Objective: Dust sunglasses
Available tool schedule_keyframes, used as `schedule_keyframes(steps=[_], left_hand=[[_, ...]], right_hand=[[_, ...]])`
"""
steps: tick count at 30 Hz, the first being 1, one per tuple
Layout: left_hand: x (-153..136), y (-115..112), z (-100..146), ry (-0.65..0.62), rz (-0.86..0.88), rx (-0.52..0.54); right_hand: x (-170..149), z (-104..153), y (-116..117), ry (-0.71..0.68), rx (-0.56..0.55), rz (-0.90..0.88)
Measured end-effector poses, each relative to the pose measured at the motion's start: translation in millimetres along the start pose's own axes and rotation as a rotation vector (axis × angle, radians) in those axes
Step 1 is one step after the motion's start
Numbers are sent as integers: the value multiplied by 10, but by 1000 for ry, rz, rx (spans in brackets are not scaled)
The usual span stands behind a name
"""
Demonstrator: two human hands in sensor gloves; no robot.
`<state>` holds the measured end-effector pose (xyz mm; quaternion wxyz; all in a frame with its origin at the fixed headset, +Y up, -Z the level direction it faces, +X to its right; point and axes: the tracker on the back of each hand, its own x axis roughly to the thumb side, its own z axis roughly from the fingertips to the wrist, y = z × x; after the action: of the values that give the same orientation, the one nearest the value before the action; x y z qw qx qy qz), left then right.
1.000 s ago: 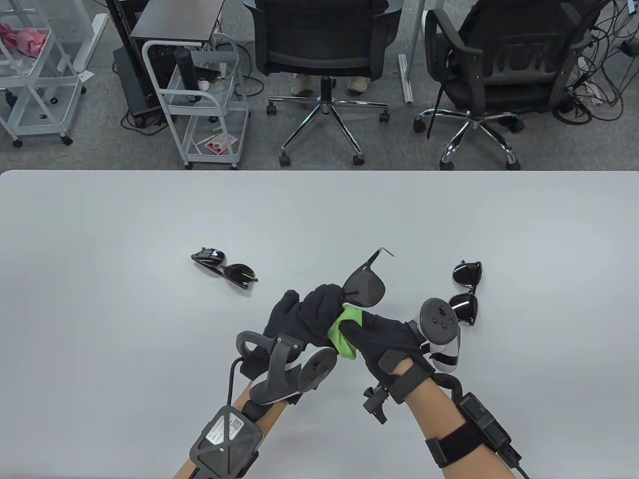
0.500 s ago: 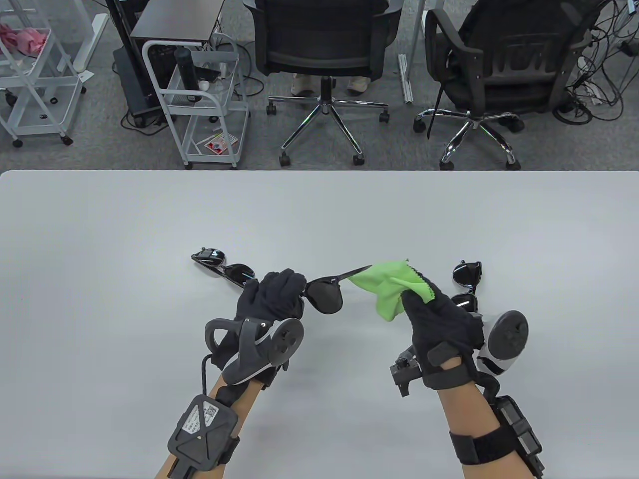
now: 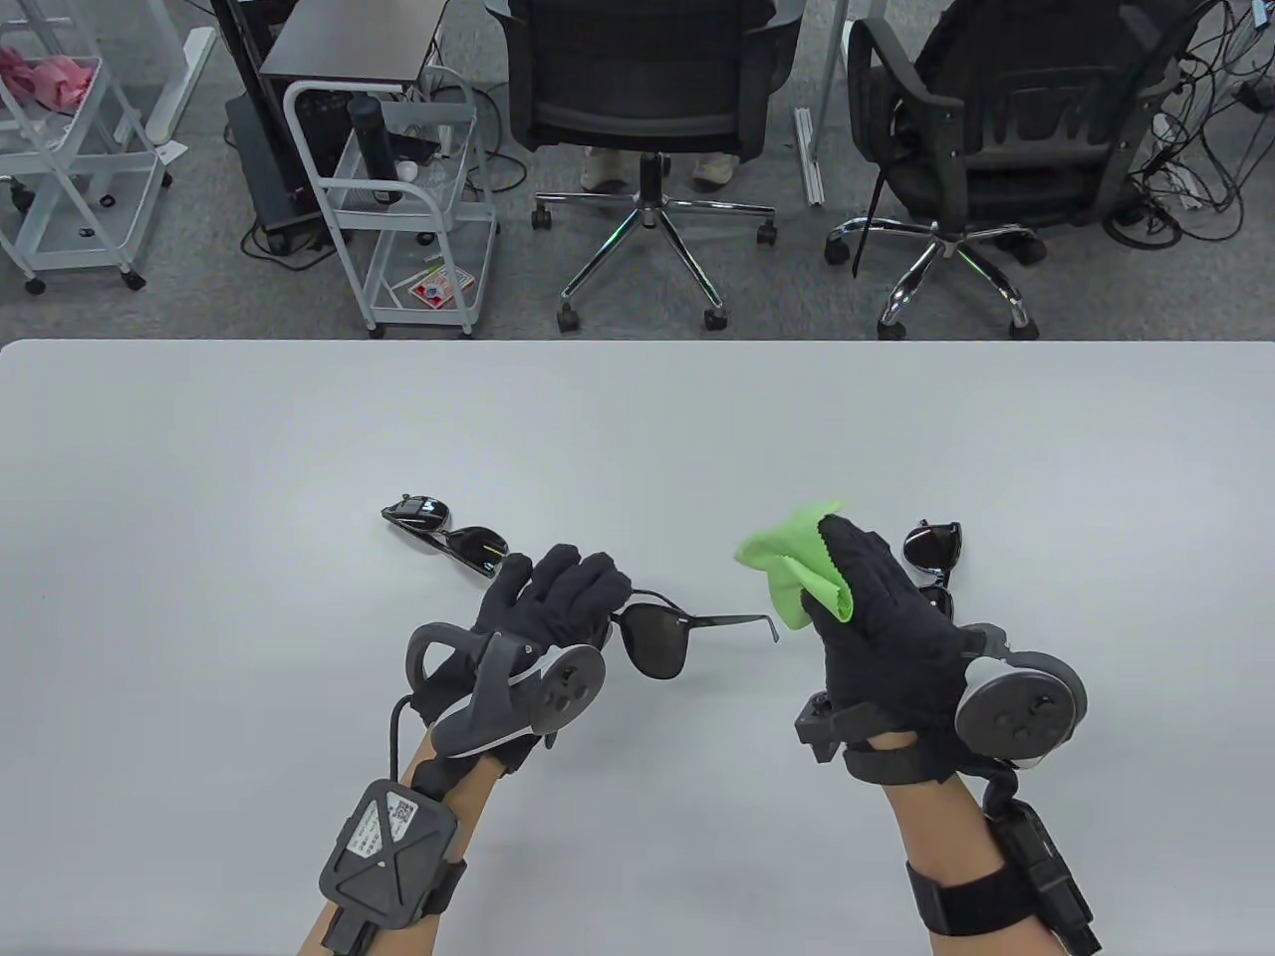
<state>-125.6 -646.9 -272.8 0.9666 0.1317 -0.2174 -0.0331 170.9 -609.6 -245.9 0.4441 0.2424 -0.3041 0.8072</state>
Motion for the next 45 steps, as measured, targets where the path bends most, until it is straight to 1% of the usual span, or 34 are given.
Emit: schedule_keyframes(steps=[1,2,3,5,7,8,9,11,14,16,18,20,21,22,23,24,25,27,30,32,36,38,40,42,45], left_hand=[[7,5,-1,-1,-3,7],[8,7,-3,-3,-2,13],[7,9,-3,-4,0,14],[3,2,5,-14,10,20],[24,1,7,-49,1,13],[37,4,13,-56,-19,12],[52,15,22,-71,-30,34],[81,35,26,-89,-37,51],[127,48,39,-101,-94,68],[156,46,49,-97,-102,76],[207,68,74,-112,-64,88],[293,114,100,-139,4,118],[322,139,104,-146,31,126],[357,178,119,-161,71,154],[418,190,119,-184,68,195],[437,210,132,-177,15,209],[429,221,132,-183,-18,228],[383,215,119,-160,9,223],[322,212,104,-134,0,225],[257,222,104,-124,21,225],[75,239,106,-66,61,222],[-3,216,104,-46,78,208],[-66,181,95,-32,102,185],[-43,175,83,-38,97,178],[-5,180,74,-46,51,156]], right_hand=[[-12,-32,65,-16,94,-35],[-11,-67,172,-48,257,-126],[-3,-69,241,-46,333,-168],[27,-55,393,-45,441,-163],[42,-37,465,-55,494,-77],[42,-34,481,-60,491,-61],[37,-31,501,-52,499,-76],[24,-26,516,-34,519,-122],[6,-26,516,-14,543,-184],[4,-26,524,-23,565,-169],[10,-34,526,-34,552,-159],[30,-34,547,-34,515,-154],[38,-36,562,-37,525,-143],[54,-30,592,-46,558,-112],[62,-28,599,-56,553,-63],[72,-41,605,-55,541,-64],[80,-47,605,-55,557,-61],[84,-54,601,-55,564,-15],[80,-76,603,-56,573,42],[39,-83,581,-32,590,36],[-178,-75,413,34,582,61],[-299,-56,336,75,587,57],[-441,-26,278,132,575,11],[-494,-7,318,166,575,-54],[-511,0,351,177,604,-46]])
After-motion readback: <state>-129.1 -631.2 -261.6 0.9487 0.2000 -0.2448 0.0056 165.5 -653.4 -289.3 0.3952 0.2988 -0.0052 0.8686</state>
